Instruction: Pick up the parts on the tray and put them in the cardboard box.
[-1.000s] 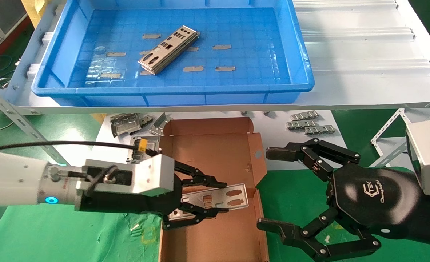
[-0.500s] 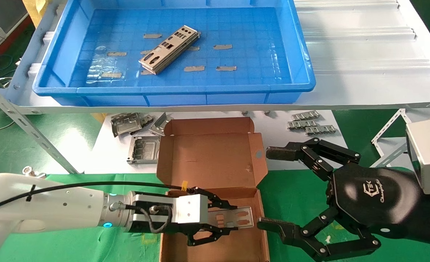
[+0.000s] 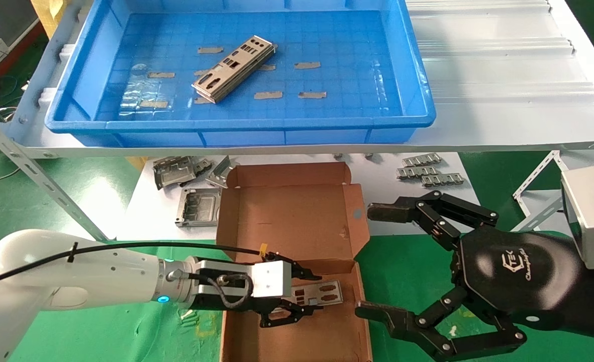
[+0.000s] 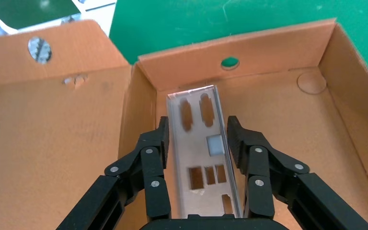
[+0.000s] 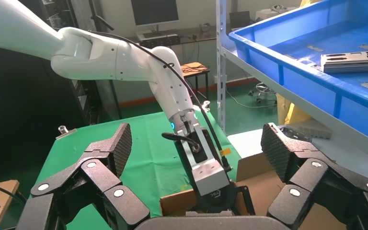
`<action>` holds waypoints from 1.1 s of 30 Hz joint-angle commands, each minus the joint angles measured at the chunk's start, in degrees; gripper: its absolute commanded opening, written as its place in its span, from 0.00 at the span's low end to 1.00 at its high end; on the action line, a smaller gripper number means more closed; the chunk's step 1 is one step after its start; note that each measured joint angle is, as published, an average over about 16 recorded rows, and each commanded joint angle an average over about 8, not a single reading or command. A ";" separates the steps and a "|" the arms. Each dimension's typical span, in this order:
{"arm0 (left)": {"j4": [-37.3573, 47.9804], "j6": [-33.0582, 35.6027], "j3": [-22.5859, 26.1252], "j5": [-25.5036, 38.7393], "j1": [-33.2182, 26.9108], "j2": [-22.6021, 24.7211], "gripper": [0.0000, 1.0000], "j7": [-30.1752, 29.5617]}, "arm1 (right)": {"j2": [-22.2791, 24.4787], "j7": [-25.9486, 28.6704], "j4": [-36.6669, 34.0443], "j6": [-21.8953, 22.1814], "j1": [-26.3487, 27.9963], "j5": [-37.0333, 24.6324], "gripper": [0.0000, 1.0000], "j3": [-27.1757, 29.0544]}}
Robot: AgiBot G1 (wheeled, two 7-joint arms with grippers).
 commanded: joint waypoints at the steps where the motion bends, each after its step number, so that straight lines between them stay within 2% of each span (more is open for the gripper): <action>1: 1.67 0.20 0.21 0.21 -0.52 0.56 1.00 -0.20 | 0.00 0.00 0.00 0.00 0.00 0.00 1.00 0.00; 8: 4.44 2.81 -0.40 -1.44 -2.03 0.82 1.00 -0.85 | 0.00 0.00 0.00 0.00 0.00 0.00 1.00 0.00; 21: 6.19 16.21 -4.37 -11.92 -3.30 -2.79 1.00 -8.50 | 0.00 0.00 -0.01 0.01 -0.01 0.01 1.00 0.00; 33: 5.78 16.36 -4.65 -12.37 -3.06 -3.20 1.00 -8.74 | 0.00 0.00 -0.01 0.01 -0.01 0.01 1.00 0.00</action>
